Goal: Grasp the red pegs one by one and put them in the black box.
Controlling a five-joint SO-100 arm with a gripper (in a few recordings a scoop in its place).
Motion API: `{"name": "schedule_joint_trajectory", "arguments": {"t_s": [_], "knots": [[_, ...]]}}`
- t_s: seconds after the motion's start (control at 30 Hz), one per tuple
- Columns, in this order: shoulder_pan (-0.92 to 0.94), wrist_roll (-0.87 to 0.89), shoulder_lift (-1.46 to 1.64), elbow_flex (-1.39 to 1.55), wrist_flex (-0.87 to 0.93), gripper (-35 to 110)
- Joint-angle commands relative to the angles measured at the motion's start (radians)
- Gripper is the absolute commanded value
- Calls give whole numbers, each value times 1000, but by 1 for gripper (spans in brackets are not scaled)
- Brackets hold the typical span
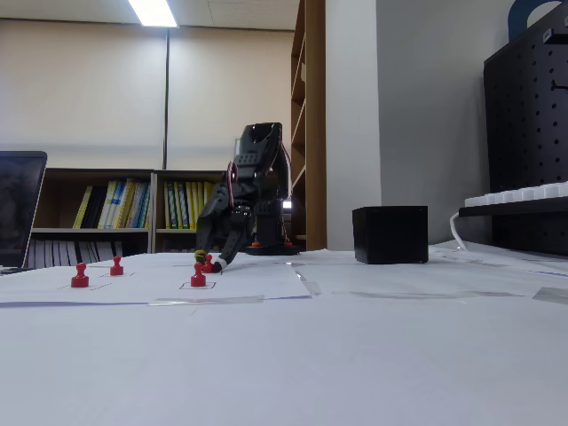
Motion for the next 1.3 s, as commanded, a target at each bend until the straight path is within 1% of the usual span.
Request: {"name": "schedule_joint_trajectory", "arguments": {"t_s": [0.0,0.03,0.07,0.13,0.17,0.23,0.3,0.43,0.57,0.63,0.7,0.83,0.93,1.03,1.17,1.27], "knots": [[-152,-133,-179,284,724,0],[-253,-218,-181,403,916,0],[-345,-304,-176,494,1034,0],[-565,-509,-169,650,1181,0],[-649,-592,-150,706,1212,0],[-801,-721,-132,801,1212,0],[-914,-825,-81,910,1212,0],[-1077,-900,29,1062,1209,0],[-1126,-894,140,1075,1143,0],[-1115,-879,210,1049,1046,0],[-1098,-862,255,1042,989,0],[-1057,-828,331,1040,930,1],[-1045,-802,396,1039,937,8],[-1052,-776,445,1043,1002,14],[-1048,-792,442,1112,1042,17],[-1037,-795,357,1226,1098,17]]}}
